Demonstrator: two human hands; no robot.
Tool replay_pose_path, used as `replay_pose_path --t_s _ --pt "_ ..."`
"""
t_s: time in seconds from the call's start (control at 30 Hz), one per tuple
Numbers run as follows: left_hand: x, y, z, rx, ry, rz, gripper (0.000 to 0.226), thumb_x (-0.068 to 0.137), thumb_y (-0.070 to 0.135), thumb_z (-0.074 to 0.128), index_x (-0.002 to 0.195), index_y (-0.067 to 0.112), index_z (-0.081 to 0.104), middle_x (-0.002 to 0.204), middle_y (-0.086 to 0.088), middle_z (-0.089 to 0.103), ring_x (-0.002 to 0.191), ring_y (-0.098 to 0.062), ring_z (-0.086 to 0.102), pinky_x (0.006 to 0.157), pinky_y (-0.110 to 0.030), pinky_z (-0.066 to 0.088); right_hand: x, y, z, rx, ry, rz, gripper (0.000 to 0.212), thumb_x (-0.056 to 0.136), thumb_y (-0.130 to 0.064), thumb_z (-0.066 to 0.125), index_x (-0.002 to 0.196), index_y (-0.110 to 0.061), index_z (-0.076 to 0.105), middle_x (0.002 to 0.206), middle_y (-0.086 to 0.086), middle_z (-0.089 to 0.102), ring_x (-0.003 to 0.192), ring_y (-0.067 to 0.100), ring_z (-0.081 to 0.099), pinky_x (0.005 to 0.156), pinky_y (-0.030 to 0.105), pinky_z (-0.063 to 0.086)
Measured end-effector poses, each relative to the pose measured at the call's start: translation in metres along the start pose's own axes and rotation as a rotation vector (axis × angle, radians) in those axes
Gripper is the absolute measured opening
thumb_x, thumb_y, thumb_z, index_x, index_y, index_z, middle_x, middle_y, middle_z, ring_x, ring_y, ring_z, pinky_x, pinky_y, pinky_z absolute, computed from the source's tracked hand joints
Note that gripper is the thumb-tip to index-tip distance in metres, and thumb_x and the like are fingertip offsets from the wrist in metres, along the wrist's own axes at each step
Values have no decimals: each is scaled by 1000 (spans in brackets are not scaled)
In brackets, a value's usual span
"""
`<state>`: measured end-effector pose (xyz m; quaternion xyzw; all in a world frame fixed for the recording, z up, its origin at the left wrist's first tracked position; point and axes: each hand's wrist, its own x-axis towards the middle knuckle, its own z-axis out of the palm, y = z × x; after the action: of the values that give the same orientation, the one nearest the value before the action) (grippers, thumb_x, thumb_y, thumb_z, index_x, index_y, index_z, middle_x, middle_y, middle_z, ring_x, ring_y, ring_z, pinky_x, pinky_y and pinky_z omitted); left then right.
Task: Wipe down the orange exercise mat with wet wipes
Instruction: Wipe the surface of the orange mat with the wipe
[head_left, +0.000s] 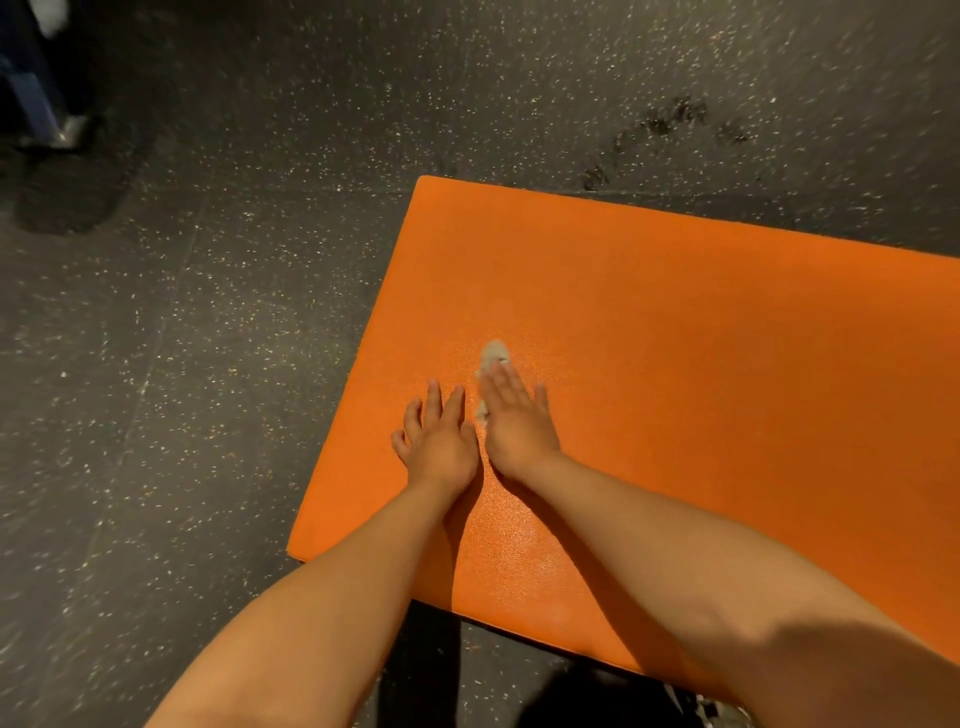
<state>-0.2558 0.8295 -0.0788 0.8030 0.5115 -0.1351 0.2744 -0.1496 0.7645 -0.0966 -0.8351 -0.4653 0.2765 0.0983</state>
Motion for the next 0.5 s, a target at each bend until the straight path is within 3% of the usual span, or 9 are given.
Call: replay_pose_path --t_s 0.1,0.27,0.33,0.5 --pt "1 4 -2 -49 52 -18 52 104 34 36 155 43 26 169 8 2 150 -27 7 117 -52 9 8 -1 -2 -50 -41 -109 69 103 -19 37 163 -25 3 170 -4 -10 154 11 -18 122 50 -15" --pt "12 10 -3 24 41 83 54 104 37 36 156 41 23 169 8 0 146 -27 9 112 -51 12 7 29 -12 -3 118 281 77 100 -19 41 163 -18 -3 169 0 -15 154 15 -21 122 52 -11" --pt "16 11 -1 48 44 85 53 104 37 37 155 41 25 168 8 3 144 -27 12 111 -49 14 10 31 -11 34 140 340 76 100 -18 40 162 -16 -4 169 3 -16 154 17 -21 123 52 -9" --pt "29 7 -8 31 115 127 50 100 33 44 149 37 37 164 1 19 141 -30 21 111 -45 18 21 0 -3 48 24 7 65 106 -24 36 163 -24 5 170 -1 -9 154 12 -18 123 51 -13"
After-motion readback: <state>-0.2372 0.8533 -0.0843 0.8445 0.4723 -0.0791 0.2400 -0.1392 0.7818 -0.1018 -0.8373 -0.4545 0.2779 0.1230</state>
